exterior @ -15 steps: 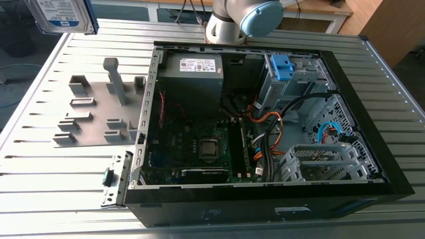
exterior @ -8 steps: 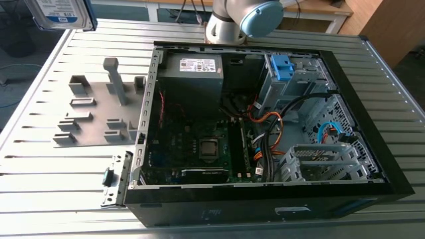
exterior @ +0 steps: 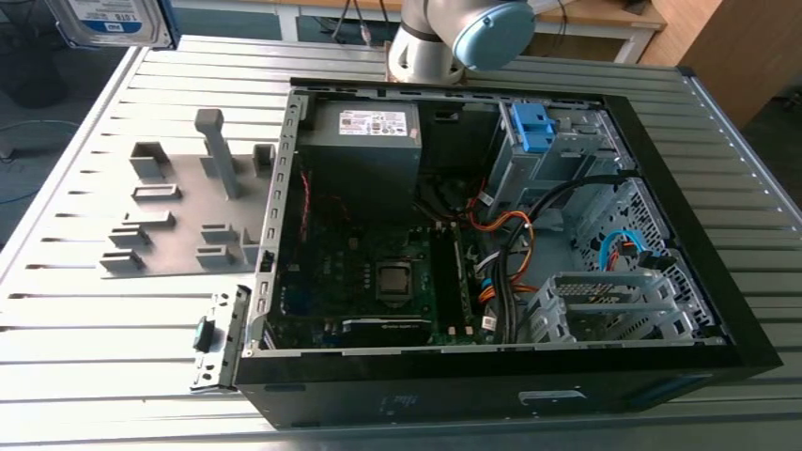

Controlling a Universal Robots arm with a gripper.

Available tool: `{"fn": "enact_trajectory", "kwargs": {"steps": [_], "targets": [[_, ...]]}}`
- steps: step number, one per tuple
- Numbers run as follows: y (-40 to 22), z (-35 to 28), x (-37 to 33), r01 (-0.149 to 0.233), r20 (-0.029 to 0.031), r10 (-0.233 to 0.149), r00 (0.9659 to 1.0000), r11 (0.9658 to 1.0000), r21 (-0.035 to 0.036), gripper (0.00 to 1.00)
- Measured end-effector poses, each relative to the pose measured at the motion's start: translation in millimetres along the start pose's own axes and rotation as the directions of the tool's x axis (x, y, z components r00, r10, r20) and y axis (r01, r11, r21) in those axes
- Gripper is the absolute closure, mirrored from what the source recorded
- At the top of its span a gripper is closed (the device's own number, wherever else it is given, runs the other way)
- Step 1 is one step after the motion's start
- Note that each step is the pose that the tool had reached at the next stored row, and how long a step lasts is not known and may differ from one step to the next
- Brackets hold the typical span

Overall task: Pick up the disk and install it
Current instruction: 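Pick up the disk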

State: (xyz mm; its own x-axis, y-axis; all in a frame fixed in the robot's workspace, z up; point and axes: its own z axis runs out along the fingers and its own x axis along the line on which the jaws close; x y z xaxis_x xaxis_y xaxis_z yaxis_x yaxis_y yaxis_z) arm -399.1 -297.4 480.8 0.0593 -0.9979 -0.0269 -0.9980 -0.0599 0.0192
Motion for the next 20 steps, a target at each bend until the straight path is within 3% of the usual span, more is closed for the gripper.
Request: {"fn": "enact_trajectory", "kwargs": {"steps": [12, 20], "targets": [[-2.2, -0.3, 0.2, 0.000, 0.0000, 0.000, 1.0000, 1.0000, -0.0001, 0.63], [-11.3, -0.5, 0.7, 0.000, 0.0000, 0.000, 1.0000, 1.0000, -0.0001, 0.63]]}}
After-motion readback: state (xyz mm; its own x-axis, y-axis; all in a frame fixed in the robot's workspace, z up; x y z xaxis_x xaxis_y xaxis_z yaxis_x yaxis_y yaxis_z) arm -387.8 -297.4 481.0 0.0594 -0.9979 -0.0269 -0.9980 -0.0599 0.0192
